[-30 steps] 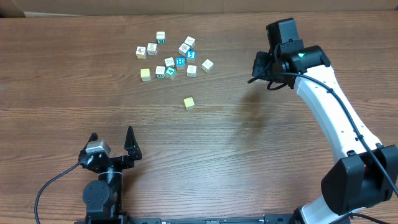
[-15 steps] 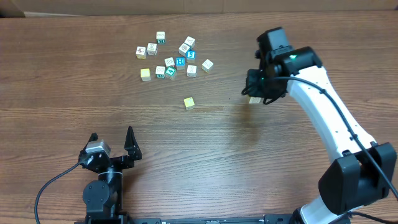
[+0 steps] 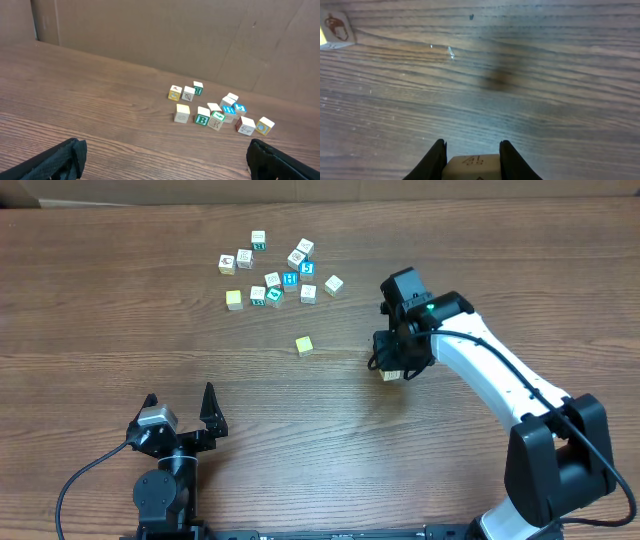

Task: Form a circle
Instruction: 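Carry the white hammer block toward the yellow G block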

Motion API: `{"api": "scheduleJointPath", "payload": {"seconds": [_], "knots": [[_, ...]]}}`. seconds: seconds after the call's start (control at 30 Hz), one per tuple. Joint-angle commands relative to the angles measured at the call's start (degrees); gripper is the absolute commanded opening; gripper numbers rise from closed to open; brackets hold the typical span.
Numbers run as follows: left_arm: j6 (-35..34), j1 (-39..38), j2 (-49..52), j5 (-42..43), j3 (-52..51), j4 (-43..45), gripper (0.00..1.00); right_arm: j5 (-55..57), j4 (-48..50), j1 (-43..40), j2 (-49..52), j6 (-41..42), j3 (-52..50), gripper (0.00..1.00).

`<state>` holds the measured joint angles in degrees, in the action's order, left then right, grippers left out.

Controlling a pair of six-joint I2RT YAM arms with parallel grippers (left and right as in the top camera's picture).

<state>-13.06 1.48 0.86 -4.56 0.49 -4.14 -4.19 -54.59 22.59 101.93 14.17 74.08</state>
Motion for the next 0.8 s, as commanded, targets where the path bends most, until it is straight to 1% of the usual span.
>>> {"api": "scheduleJointPath", "payload": {"seconds": [0.0, 0.13, 0.4, 0.67, 0.77], "knots": [[1.3, -0.3, -0.6, 0.1, -0.2, 0.0, 1.00, 0.2, 2.6, 0.2, 0.2, -1.0, -1.8, 0.22], [1.3, -0.3, -0.6, 0.1, -0.2, 0.0, 1.00, 0.2, 4.7, 0.2, 0.2, -1.0, -2.7, 0.22], [1.3, -0.3, -0.6, 0.1, -0.2, 0.0, 0.99, 0.0, 6.5, 1.1, 0.2, -4.1, -2.7, 0.22], [1.3, -0.3, -0.6, 0.1, -0.2, 0.0, 1.00, 0.7, 10.4, 7.6, 0.5, -10.9, -2.7, 0.23], [1.3, -0.3, -0.6, 0.1, -0.2, 0.0, 1.00, 2.6, 12.2, 10.6, 0.9, -11.3, -2.7, 0.23]]}}
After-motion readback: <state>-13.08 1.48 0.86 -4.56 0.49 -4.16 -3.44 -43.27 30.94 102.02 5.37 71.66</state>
